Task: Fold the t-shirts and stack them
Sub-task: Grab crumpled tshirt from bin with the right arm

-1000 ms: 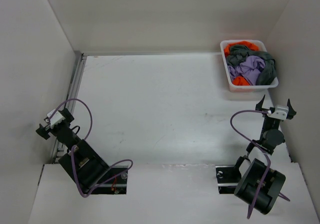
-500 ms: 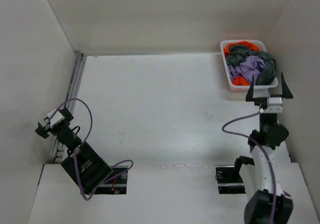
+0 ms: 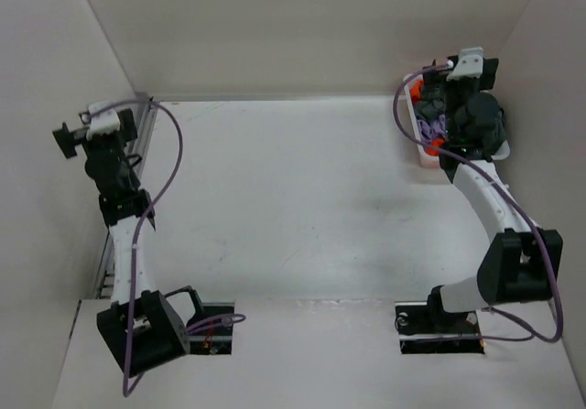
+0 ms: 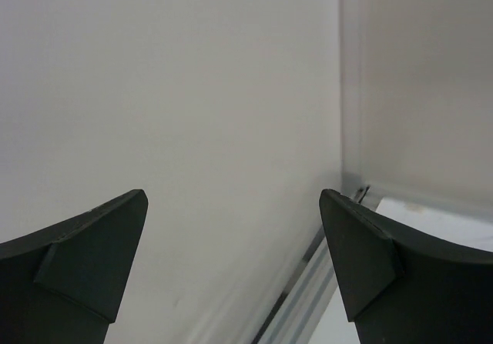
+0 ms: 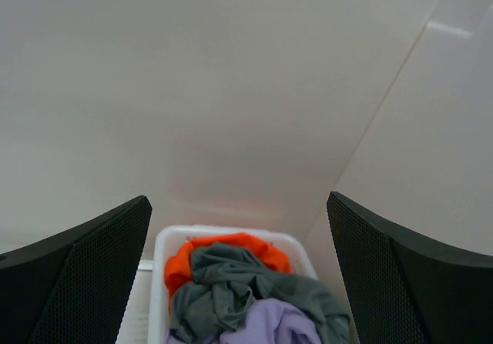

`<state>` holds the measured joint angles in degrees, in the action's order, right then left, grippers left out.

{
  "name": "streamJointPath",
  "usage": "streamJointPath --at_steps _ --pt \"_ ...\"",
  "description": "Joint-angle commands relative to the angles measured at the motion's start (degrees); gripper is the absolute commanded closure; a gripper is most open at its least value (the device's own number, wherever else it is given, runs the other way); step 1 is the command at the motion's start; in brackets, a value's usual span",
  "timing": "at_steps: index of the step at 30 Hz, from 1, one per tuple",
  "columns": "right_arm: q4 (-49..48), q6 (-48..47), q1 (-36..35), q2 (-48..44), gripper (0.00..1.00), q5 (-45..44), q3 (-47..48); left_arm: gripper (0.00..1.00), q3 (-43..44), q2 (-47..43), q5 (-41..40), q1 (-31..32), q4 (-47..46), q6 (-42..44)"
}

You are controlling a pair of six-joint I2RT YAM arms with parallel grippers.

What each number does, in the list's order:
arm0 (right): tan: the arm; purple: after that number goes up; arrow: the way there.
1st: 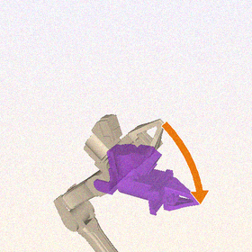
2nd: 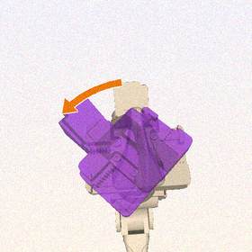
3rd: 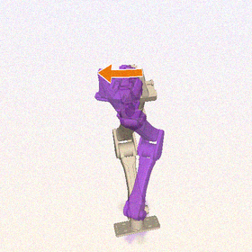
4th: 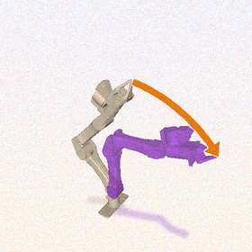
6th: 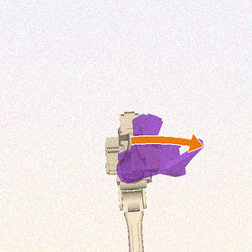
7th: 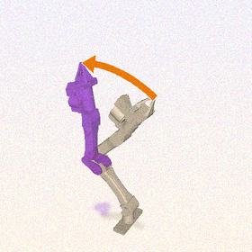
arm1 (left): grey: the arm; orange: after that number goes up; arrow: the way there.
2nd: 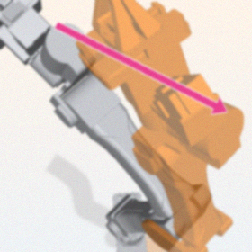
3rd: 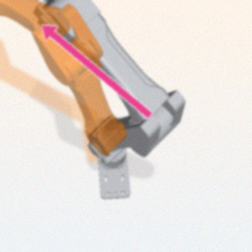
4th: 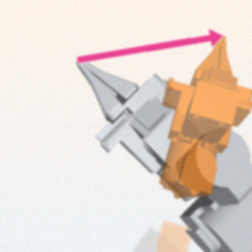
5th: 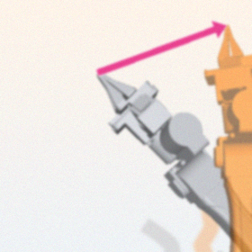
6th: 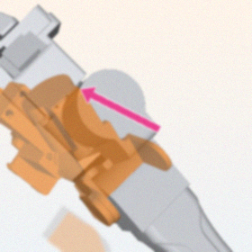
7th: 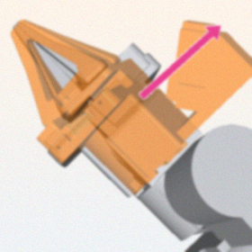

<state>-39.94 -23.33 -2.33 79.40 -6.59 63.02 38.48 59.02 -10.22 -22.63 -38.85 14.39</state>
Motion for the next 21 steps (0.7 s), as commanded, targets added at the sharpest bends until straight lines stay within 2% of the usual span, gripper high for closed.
streamJointPath --at_steps 1,2,5,8,11,15,17,19,21 --pt "11.4 4.4 1.7 6.2 0.0 -7.4 9.4 0.0 15.0 5.6 1.7 4.9 27.1 2.0" --pt "15.1 6.7 2.5 8.1 0.0 -8.3 12.1 0.0 18.7 7.7 3.0 6.8 31.8 1.4" --pt "34.3 16.5 6.4 16.9 0.0 -9.1 26.3 0.0 28.5 13.8 7.6 13.2 43.8 -1.4" --pt "44.4 22.9 9.0 24.2 0.0 -9.9 36.5 0.0 35.2 19.4 14.4 18.4 50.5 -3.4" --pt "49.3 26.6 10.9 29.3 0.02 -12.8 44.0 0.0 38.7 24.0 19.0 23.0 52.9 -5.1" --pt "49.4 29.1 12.9 32.0 0.37 -13.9 46.8 0.0 39.6 27.4 21.1 26.9 53.0 -5.4" --pt "50.0 31.6 14.1 32.7 0.48 -13.7 46.9 0.0 39.7 28.5 21.3 28.0 53.0 -5.4" --pt "51.4 34.2 15.4 33.5 0.52 -12.2 46.8 0.0 39.6 29.3 21.3 28.7 53.1 -5.4" --pt "52.2 35.9 16.2 34.7 0.46 -9.2 46.8 0.0 39.6 29.8 21.1 29.3 53.1 -5.4"
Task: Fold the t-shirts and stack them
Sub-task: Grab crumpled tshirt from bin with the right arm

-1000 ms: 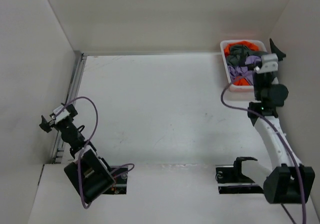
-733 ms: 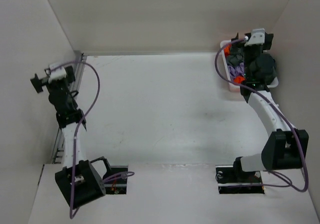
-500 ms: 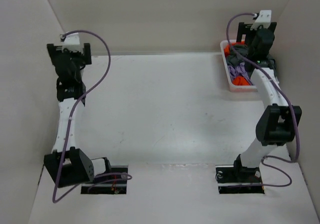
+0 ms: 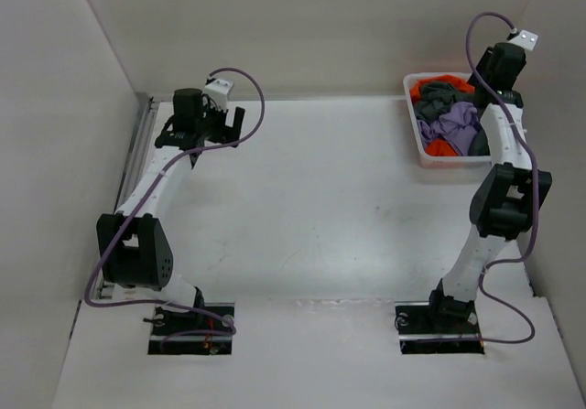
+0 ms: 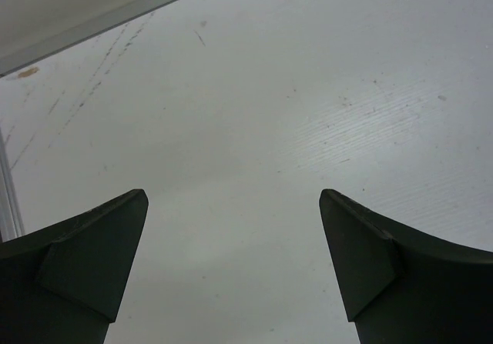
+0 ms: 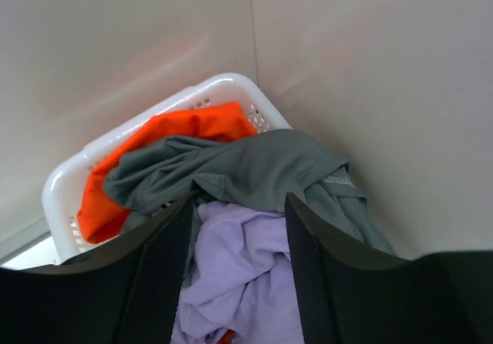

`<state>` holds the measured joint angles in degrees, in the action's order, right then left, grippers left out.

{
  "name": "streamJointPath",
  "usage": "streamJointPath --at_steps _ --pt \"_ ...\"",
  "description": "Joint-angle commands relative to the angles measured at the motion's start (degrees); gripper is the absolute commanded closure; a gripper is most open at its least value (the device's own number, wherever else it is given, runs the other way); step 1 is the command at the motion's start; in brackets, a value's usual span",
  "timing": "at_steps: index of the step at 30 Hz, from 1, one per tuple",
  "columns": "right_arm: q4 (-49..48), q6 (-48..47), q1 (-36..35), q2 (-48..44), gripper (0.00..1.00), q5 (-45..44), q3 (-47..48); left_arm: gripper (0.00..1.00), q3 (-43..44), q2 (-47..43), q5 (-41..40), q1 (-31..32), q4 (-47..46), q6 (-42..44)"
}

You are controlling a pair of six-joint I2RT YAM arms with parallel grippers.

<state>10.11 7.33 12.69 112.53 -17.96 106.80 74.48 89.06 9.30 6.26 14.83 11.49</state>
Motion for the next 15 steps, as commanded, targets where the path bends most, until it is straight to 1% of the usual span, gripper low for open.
streamJointPath --at_steps 1,4,15 --pt "2.4 5.8 1.3 2.3 0.43 3.3 3.1 0.0 3.5 0.1 1.3 0.5 -0.6 -2.6" --pt "2.4 6.7 1.3 4.3 0.41 4.2 3.1 0.0 3.2 0.5 1.2 0.8 -0.6 -2.6" --pt "3.4 10.9 1.8 11.2 0.41 5.2 5.5 0.0 1.7 0.0 0.5 2.4 -0.2 -2.3"
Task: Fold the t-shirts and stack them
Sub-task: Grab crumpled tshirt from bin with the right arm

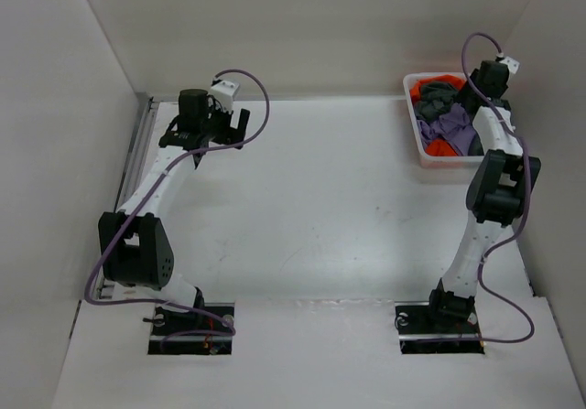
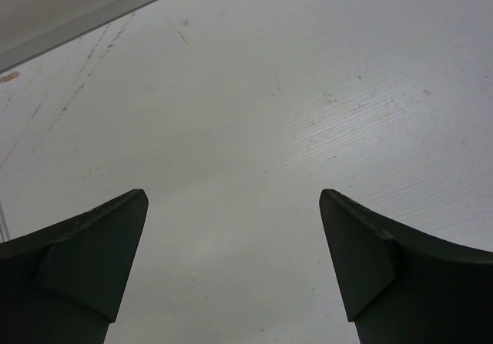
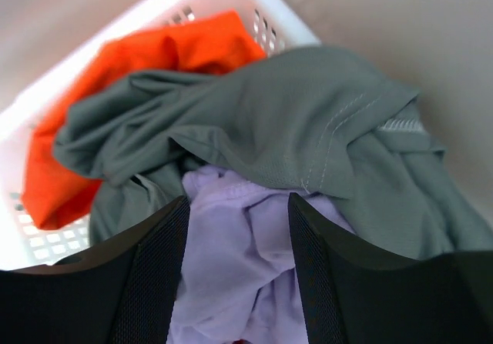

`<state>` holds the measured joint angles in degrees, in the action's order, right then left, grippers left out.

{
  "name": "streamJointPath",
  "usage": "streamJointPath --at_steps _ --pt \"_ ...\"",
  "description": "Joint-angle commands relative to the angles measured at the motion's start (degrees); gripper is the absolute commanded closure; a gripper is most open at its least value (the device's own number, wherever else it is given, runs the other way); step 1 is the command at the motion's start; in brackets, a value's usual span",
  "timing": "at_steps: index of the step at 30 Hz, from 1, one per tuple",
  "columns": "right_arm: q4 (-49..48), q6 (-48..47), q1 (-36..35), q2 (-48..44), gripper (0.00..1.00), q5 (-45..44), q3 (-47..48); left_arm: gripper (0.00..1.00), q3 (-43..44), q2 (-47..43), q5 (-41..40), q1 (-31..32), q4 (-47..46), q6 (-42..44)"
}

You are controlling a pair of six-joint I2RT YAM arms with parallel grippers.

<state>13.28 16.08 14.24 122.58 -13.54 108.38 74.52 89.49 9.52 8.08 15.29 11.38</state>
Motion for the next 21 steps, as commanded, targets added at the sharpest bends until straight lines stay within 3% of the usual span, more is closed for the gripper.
streamJointPath --at_steps 1,4,7,10,12,16,21 --pt "0.8 2.4 0.1 1.6 0.41 0.6 4.0 0.0 1.7 -0.5 0.1 0.8 -0.7 -2.1" --pt "2.4 3.7 0.2 2.3 0.44 0.5 3.9 0.0 1.6 -0.6 -0.1 1.0 -0.7 -2.0" --pt "2.8 4.6 0.4 2.3 0.52 0.9 2.8 0.0 1.6 -0.8 -0.1 1.2 -0.6 -1.8" --pt "2.8 4.7 0.3 1.3 0.8 1.1 1.9 0.0 1.7 -0.9 -0.1 1.2 -0.6 -1.6" --pt "2.5 4.4 0.1 -0.1 0.93 0.6 0.9 0.0 1.9 -0.9 -0.2 1.2 -0.6 -1.5" --pt "2.4 3.1 -0.4 -4.3 1.0 -0.3 -1.5 0.0 1.9 -1.3 -0.2 1.2 -0.6 -1.4" --pt "0.2 0.2 -3.1 -13.2 1.0 -4.3 -7.7 0.0 1.5 -2.6 -0.2 1.0 -0.9 -1.0"
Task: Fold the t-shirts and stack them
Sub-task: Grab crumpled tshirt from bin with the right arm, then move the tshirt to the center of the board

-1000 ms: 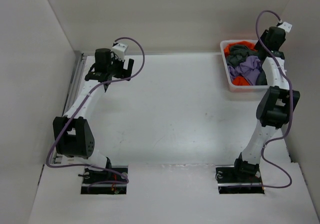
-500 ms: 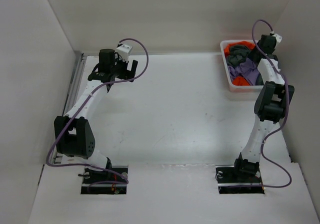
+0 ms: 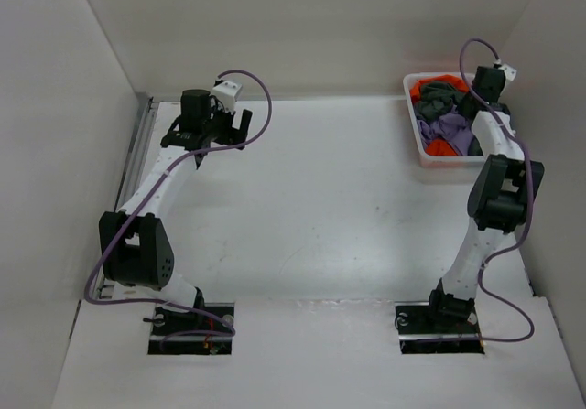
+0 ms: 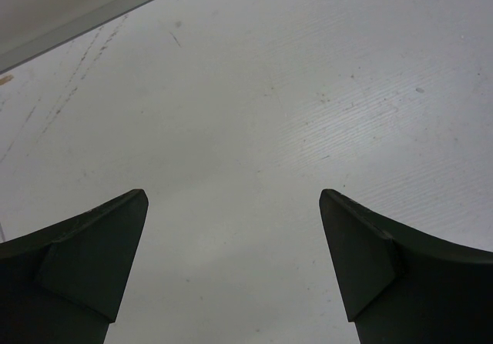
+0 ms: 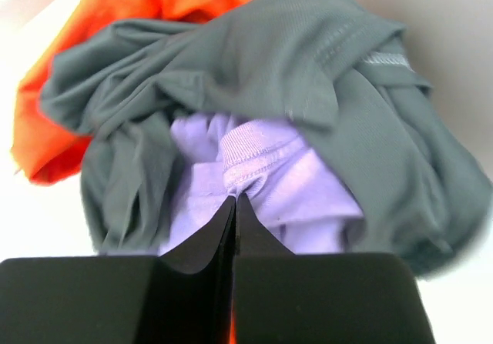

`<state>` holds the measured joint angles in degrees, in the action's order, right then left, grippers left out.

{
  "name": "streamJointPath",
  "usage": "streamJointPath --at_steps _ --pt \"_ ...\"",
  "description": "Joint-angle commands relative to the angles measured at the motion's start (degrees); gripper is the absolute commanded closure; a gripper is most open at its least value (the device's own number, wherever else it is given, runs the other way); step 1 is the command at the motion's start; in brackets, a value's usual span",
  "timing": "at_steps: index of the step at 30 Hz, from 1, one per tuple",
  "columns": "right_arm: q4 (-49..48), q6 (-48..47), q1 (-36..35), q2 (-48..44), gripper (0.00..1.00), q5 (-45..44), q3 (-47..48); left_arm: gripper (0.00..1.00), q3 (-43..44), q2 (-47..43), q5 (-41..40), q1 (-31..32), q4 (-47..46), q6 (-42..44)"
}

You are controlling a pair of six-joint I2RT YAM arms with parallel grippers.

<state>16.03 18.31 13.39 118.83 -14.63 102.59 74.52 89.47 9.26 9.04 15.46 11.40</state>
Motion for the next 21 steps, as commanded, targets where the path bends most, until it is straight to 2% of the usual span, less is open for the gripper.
streamJointPath --at_steps 1,5,13,17,21 --pt "-3.6 -2.6 -3.0 -11.8 1.0 -4.5 -3.4 0.0 1.4 -3.0 0.1 0.0 -1.1 -1.0" --pt "-8.3 -4.6 -6.7 -21.4 1.0 -9.1 -8.1 0.0 0.9 -5.1 -0.2 -0.3 -1.6 -0.9" --pt "-18.4 -15.8 -19.0 -37.6 1.0 -17.3 -7.8 0.0 -2.3 -12.1 -2.5 -0.9 -1.9 0.1" --pt "-23.8 -25.0 -30.1 -42.5 1.0 -16.6 -2.4 0.0 -4.6 -16.3 -3.3 -2.8 -2.8 0.3" --pt "-26.3 -34.3 -43.9 -42.9 1.0 -16.7 4.4 0.0 -5.0 -18.3 -3.6 -5.1 -2.9 -0.6"
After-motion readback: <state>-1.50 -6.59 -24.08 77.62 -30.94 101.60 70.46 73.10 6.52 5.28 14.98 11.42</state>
